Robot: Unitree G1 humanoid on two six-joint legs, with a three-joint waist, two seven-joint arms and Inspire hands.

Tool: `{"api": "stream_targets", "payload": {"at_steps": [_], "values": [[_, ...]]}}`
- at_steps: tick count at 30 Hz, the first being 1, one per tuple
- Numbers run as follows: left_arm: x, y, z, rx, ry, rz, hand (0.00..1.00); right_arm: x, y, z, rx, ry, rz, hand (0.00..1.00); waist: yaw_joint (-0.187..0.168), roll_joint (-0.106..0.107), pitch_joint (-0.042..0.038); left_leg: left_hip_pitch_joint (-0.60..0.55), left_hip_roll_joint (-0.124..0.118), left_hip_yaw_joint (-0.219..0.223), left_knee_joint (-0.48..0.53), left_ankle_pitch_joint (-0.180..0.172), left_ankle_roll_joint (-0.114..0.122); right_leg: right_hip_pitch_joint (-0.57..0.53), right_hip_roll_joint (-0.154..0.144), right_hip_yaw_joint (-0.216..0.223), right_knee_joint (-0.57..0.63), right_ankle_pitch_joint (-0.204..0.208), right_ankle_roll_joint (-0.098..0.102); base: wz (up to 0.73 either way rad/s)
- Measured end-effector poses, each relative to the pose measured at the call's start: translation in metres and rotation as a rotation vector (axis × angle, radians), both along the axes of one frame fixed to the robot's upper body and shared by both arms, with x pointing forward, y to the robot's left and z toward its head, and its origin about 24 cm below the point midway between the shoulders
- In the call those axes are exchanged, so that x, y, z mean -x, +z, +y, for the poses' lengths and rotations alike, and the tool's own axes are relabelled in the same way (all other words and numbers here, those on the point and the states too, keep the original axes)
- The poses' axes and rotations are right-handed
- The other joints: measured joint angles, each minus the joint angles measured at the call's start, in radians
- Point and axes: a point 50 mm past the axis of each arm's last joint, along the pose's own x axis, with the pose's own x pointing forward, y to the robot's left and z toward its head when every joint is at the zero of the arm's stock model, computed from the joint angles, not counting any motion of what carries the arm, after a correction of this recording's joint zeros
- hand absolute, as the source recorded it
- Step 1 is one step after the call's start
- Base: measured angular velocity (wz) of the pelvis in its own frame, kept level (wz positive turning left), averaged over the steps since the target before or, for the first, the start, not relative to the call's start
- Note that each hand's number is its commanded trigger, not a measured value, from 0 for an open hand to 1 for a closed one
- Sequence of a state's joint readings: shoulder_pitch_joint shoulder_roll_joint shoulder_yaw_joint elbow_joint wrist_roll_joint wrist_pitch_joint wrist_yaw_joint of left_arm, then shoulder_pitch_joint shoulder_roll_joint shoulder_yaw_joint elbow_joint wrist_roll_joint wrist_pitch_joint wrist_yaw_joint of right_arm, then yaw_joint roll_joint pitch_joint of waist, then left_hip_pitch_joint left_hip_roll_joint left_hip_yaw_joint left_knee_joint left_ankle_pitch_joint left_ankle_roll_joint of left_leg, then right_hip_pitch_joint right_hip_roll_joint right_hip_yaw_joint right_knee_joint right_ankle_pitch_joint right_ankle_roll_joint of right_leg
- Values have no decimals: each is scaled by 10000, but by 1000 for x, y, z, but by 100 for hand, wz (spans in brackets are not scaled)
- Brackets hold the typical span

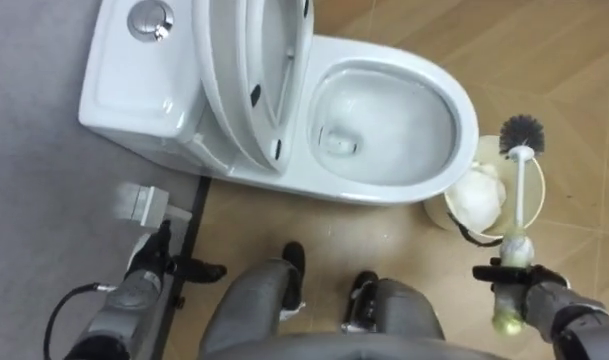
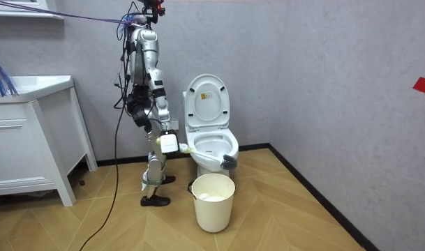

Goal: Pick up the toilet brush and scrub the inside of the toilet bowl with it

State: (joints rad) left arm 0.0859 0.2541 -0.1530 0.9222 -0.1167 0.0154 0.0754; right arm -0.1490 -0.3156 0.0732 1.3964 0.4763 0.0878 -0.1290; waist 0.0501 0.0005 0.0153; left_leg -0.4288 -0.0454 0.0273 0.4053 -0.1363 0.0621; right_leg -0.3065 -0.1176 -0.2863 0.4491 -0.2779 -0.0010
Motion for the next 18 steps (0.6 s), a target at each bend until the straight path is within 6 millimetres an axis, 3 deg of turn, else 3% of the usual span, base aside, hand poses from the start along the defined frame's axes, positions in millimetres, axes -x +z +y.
{"api": "stream_targets", "payload": {"at_steps": [4,8,11,15,18], "values": [[31,-5,8,-82,645,591,0,31,-8,4,-197,-397,605,100,-5,-129,-71,1092,-47,-132,-531,-86,-18,1272,101,-184,-932,84,132,12],[59,-8,14,-51,1747,967,0,46,-12,8,-325,-633,864,100,33,-173,-112,2016,-22,-44,-865,-251,-67,2290,193,-166,-1594,151,164,-7],[63,-6,12,-14,1899,760,0,47,-13,10,-387,-600,744,100,20,-160,-122,2219,-18,-42,-888,-309,-94,2589,208,-197,-1639,147,163,-1],[60,1,12,-372,1294,380,0,47,-14,13,-371,-196,833,100,63,-265,-44,2773,-30,-74,-994,-426,-132,3225,284,-254,-2092,151,172,3],[58,7,12,-716,663,115,0,41,-13,14,-398,256,621,100,56,-271,-54,3094,-25,-103,-1018,-513,-154,3627,329,-266,-2310,163,193,1]]}}
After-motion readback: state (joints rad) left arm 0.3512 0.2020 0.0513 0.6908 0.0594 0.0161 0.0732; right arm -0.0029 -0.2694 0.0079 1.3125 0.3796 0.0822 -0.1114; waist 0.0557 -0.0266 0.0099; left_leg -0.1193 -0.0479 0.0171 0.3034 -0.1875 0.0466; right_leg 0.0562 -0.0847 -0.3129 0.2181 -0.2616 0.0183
